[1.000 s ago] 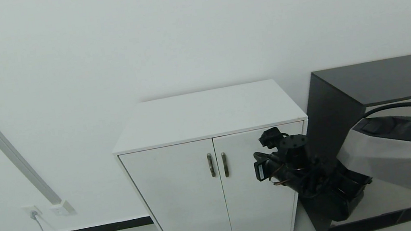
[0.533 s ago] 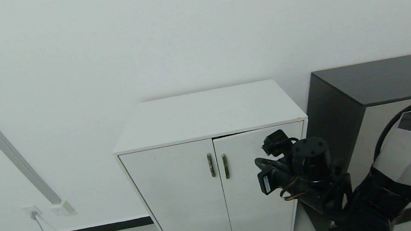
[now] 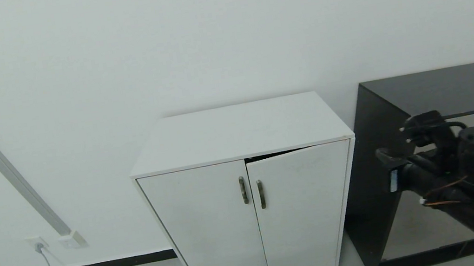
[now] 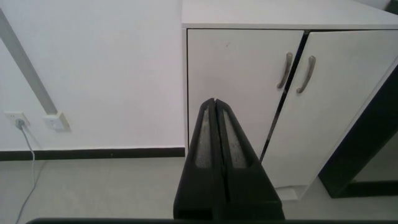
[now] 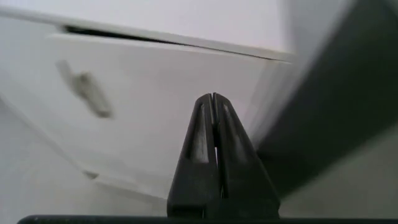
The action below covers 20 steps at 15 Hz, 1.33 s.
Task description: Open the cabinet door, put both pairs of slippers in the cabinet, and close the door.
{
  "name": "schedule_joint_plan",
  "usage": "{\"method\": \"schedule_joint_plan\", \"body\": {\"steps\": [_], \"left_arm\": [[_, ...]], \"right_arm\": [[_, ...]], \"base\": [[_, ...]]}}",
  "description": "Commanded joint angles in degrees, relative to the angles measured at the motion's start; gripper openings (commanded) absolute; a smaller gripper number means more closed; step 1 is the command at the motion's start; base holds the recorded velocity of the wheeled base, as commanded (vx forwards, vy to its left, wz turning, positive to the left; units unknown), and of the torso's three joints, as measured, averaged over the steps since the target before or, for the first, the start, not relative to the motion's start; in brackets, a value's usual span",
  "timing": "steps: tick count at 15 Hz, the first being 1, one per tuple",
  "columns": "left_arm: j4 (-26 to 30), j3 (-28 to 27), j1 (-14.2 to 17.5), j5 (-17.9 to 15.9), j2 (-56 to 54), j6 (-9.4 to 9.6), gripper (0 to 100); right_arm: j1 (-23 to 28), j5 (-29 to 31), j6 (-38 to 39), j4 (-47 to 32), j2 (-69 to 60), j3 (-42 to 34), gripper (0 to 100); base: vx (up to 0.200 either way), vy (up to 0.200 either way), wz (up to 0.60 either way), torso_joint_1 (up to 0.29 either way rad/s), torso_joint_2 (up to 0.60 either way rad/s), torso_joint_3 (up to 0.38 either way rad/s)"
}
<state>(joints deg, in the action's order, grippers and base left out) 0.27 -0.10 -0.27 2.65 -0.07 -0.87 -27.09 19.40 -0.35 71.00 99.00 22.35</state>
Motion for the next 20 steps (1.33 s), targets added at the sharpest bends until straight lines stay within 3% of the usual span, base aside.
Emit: {"method": "schedule_joint_plan", "body": {"steps": [1, 3, 5, 7, 8, 10, 12, 15, 20], "left_arm": [[0.0, 0.0, 0.0, 0.0, 0.1, -0.01, 0], [0.0, 0.0, 0.0, 0.1, 0.1, -0.01, 0], [0.0, 0.0, 0.0, 0.0, 0.1, -0.01, 0], [0.0, 0.0, 0.0, 0.0, 0.1, -0.01, 0], [0.0, 0.0, -0.1, 0.0, 0.1, -0.01, 0], [0.0, 0.0, 0.0, 0.0, 0.1, -0.01, 0], [0.0, 0.0, 0.0, 0.0, 0.1, -0.01, 0], [0.0, 0.0, 0.0, 0.0, 0.1, -0.01, 0], [0.0, 0.0, 0.0, 0.0, 0.1, 0.07, 0]], "right_arm": [[12.1, 0.1, -0.1, -0.2, -12.2, -10.1, 0], [20.0, -0.7, 0.1, -0.1, -17.8, -18.0, 0], [22.1, -3.5, 0.6, -0.6, -22.4, -22.3, 0], [23.2, -6.1, 2.8, -16.1, -36.9, -22.3, 0], [23.2, -7.4, 2.8, -19.6, -39.8, -22.3, 0], [23.1, -14.1, 2.8, -36.2, -54.0, -21.7, 0], [23.1, -18.0, 3.2, -46.5, -63.8, -21.5, 0], [23.1, -22.5, 3.3, -57.3, -74.5, -20.8, 0], [23.1, -24.8, 3.2, -64.8, -80.2, -22.0, 0]], "base": [[0.0, 0.0, 0.0, 0.0, 0.0, 0.0], [0.0, 0.0, 0.0, 0.0, 0.0, 0.0], [0.0, 0.0, 0.0, 0.0, 0.0, 0.0], [0.0, 0.0, 0.0, 0.0, 0.0, 0.0], [0.0, 0.0, 0.0, 0.0, 0.0, 0.0], [0.0, 0.0, 0.0, 0.0, 0.0, 0.0], [0.0, 0.0, 0.0, 0.0, 0.0, 0.0], [0.0, 0.0, 0.0, 0.0, 0.0, 0.0], [0.0, 0.0, 0.0, 0.0, 0.0, 0.0]]}}
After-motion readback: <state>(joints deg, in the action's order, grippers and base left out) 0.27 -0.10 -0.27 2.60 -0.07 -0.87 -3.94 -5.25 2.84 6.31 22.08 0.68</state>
